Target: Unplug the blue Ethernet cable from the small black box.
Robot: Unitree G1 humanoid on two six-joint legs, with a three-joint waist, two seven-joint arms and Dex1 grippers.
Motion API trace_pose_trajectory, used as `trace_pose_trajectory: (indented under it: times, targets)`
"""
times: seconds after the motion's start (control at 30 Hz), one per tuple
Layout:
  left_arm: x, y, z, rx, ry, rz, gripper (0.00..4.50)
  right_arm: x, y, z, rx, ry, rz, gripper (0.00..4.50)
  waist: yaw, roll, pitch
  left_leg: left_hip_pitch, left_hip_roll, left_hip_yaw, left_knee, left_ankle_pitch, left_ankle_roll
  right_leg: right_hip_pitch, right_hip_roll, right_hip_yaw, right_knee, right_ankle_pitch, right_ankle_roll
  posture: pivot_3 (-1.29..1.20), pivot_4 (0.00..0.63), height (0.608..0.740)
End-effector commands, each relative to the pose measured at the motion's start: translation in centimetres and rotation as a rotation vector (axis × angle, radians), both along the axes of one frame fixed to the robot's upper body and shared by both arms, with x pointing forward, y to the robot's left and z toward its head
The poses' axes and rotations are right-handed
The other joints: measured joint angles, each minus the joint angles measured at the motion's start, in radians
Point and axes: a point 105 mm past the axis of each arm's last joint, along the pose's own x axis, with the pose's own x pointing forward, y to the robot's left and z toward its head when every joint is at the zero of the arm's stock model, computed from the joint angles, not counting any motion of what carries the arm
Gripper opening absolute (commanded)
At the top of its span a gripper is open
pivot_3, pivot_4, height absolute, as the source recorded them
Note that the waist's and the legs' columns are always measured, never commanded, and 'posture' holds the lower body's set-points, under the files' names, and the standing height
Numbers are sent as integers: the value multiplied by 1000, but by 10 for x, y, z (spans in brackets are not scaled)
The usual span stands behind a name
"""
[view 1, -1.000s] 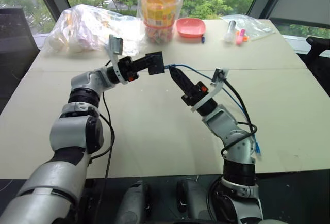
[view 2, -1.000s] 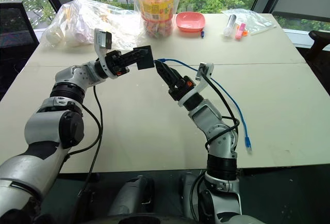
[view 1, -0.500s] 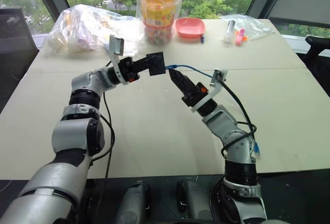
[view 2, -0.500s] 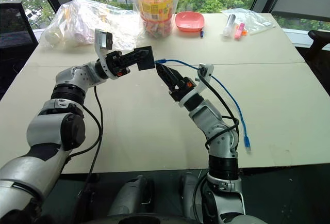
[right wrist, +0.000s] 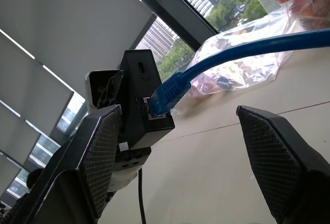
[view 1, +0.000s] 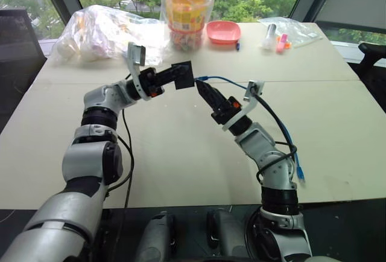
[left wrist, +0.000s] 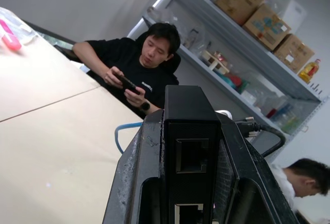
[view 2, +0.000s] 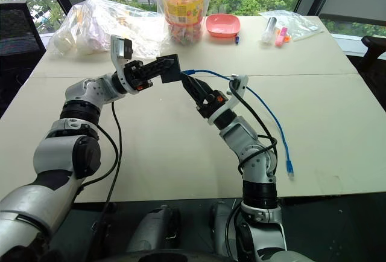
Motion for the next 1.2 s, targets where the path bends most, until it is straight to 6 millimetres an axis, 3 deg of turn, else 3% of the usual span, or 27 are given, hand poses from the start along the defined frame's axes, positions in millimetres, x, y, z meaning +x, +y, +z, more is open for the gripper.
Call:
trace_pose_trajectory:
  times: [0.03,0.17,0.23,0.47,0.8,1.03,1.2]
  targets:
    - [-2,-2,12,-18,-50,-15,533,-2,3,14,14,-57,8,3717,0,0,0,0,0,0,0,0,0,0,0,0,0,0,0,0,150,740]
    - [-3,-2,11,-17,-47,-19,533,-2,5,13,14,-56,10,3717,0,0,0,0,0,0,0,0,0,0,0,0,0,0,0,0,150,740]
    - [-3,-2,10,-17,-44,-20,533,-2,7,13,12,-56,15,3200,0,0,0,0,0,0,0,0,0,0,0,0,0,0,0,0,150,740]
    - [-5,-4,7,-17,-34,-27,533,-3,15,8,-10,-55,35,20,0,0,0,0,0,0,0,0,0,0,0,0,0,0,0,0,150,740]
    - [-4,0,7,-16,-25,-11,533,3,10,8,5,-44,3,20,0,0,0,0,0,0,0,0,0,0,0,0,0,0,0,0,150,740]
    - [-11,31,7,37,-23,7,533,26,-40,8,96,7,-191,20,-2,0,0,0,0,0,0,0,0,0,-1,0,0,0,0,0,150,740]
    - [-14,43,6,67,-22,22,533,31,-50,7,97,18,-232,20,4,0,0,0,-1,0,0,0,0,0,-2,0,0,0,0,0,150,740]
